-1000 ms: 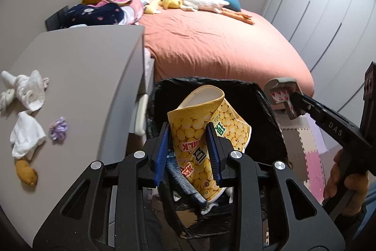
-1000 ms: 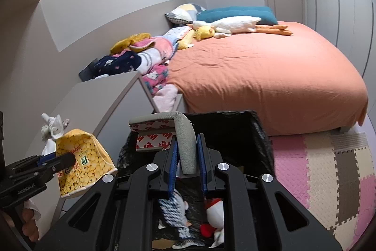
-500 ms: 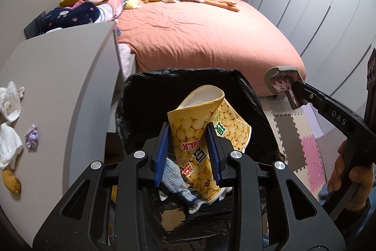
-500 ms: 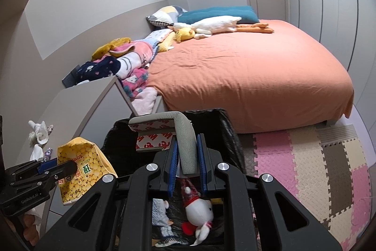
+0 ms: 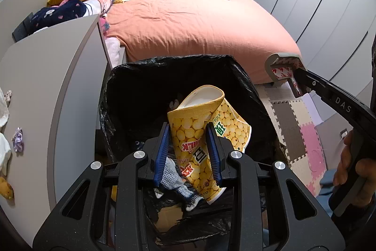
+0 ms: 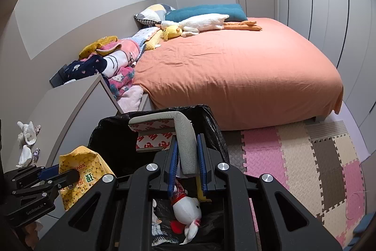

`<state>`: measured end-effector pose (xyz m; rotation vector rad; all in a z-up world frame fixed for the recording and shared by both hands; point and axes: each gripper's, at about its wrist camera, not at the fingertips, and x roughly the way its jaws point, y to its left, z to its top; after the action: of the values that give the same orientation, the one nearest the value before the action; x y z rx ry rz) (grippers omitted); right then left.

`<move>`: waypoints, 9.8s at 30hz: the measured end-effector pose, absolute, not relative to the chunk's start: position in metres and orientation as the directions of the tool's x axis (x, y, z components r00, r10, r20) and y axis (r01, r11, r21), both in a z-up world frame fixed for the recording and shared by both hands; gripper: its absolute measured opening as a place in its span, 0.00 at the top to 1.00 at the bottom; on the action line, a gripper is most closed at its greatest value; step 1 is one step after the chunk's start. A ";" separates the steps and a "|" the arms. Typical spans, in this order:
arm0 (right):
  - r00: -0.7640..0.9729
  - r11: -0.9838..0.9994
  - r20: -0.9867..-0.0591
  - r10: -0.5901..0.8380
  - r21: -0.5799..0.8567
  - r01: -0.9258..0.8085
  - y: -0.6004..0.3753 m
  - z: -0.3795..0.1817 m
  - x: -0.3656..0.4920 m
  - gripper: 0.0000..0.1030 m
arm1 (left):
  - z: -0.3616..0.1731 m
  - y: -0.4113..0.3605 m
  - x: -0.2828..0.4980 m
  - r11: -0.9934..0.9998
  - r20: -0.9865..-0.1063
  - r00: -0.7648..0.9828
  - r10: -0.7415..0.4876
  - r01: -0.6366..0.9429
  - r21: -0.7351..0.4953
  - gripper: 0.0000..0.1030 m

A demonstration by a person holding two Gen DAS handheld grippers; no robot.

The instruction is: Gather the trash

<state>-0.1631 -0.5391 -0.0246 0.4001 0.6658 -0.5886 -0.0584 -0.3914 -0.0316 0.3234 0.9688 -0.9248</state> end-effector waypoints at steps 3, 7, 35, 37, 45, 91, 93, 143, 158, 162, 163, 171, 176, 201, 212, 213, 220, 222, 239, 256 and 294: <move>0.632 0.769 -0.679 -0.374 0.155 0.621 -0.537 -0.026 -0.158 0.83 | -0.033 -0.390 -0.056 0.594 -0.819 0.234 -0.524 0.790 -0.154 0.70; 0.632 0.767 -0.677 -0.377 0.155 0.623 -0.537 -0.023 -0.155 0.77 | -0.034 -0.390 -0.053 0.600 -0.833 0.223 -0.507 0.785 -0.155 0.63; 0.641 0.750 -0.647 -0.413 0.158 0.643 -0.527 -0.015 -0.155 0.24 | -0.026 -0.371 -0.046 0.669 -0.816 0.334 -0.471 0.739 -0.083 0.06; 0.643 0.754 -0.647 -0.410 0.157 0.638 -0.524 -0.015 -0.153 0.24 | -0.024 -0.366 -0.044 0.672 -0.814 0.338 -0.472 0.736 -0.084 0.06; 0.661 0.776 -0.639 -0.394 0.155 0.612 -0.507 -0.010 -0.140 0.24 | -0.017 -0.345 -0.034 0.695 -0.805 0.363 -0.470 0.714 -0.084 0.06; 0.714 0.972 -0.697 -0.068 0.115 0.204 -0.322 -0.041 0.032 0.24 | -0.039 -0.136 0.098 0.924 -0.811 0.553 -0.192 0.381 0.041 0.08; 0.711 0.975 -0.701 -0.055 0.116 0.189 -0.316 -0.043 0.039 0.24 | -0.042 -0.136 0.104 0.922 -0.817 0.542 -0.194 0.385 0.037 0.09; 0.650 0.999 -0.760 0.016 0.042 0.024 -0.242 -0.064 0.091 0.77 | -0.043 -0.106 0.123 0.935 -0.818 0.567 -0.097 0.333 0.120 0.71; 0.682 0.996 -0.731 -0.010 0.050 0.068 -0.263 -0.043 0.056 0.77 | -0.020 -0.120 0.094 0.921 -0.784 0.602 -0.148 0.372 0.113 0.71; 0.692 0.995 -0.722 -0.014 0.056 0.079 -0.271 -0.037 0.047 0.77 | -0.014 -0.126 0.086 0.918 -0.783 0.596 -0.176 0.387 0.088 0.71; 0.695 0.995 -0.719 -0.015 0.057 0.081 -0.273 -0.036 0.044 0.77 | -0.012 -0.129 0.085 0.917 -0.782 0.597 -0.180 0.390 0.086 0.71; 0.712 0.992 -0.702 -0.025 0.071 0.105 -0.292 -0.027 0.024 0.77 | -0.003 -0.154 0.067 0.902 -0.772 0.599 -0.211 0.423 0.082 0.71; 0.723 0.990 -0.690 -0.033 0.078 0.120 -0.305 -0.021 0.011 0.77 | 0.000 -0.169 0.057 0.892 -0.770 0.597 -0.226 0.445 0.082 0.71; 0.731 0.956 -0.668 -0.138 0.103 0.274 -0.384 -0.013 -0.057 0.77 | -0.001 -0.272 0.003 0.786 -0.775 0.524 -0.352 0.615 0.059 0.71; 0.716 0.923 -0.669 -0.198 0.118 0.365 -0.422 -0.017 -0.086 0.77 | -0.006 -0.313 -0.017 0.724 -0.781 0.480 -0.399 0.688 0.053 0.71; 0.715 0.920 -0.669 -0.203 0.119 0.373 -0.425 -0.017 -0.089 0.77 | -0.006 -0.317 -0.019 0.719 -0.782 0.475 -0.403 0.694 0.051 0.71; 0.699 0.893 -0.673 -0.242 0.126 0.431 -0.449 -0.020 -0.108 0.77 | -0.011 -0.340 -0.031 0.679 -0.786 0.441 -0.433 0.733 0.037 0.71; 0.695 0.886 -0.673 -0.253 0.127 0.446 -0.454 -0.020 -0.113 0.77 | -0.012 -0.346 -0.034 0.669 -0.787 0.434 -0.439 0.742 0.036 0.71; 0.654 0.800 -0.682 -0.328 0.168 0.576 -0.501 -0.027 -0.149 0.27 | -0.031 -0.388 -0.054 0.582 -0.817 0.270 -0.509 0.807 -0.095 0.14; 0.658 0.780 -0.668 -0.348 0.184 0.599 -0.503 -0.027 -0.151 0.20 | -0.038 -0.369 -0.044 0.645 -0.826 0.285 -0.486 0.755 -0.118 0.06; 0.734 0.943 -0.675 -0.081 0.187 0.276 -0.368 -0.031 -0.023 0.20 | -0.029 -0.184 0.019 0.896 -0.816 0.523 -0.246 0.443 0.014 0.06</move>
<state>-0.0225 -0.3684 -0.0308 0.2844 0.7228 -0.1989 0.0194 -0.1840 -0.0289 0.2322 0.9337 -0.4170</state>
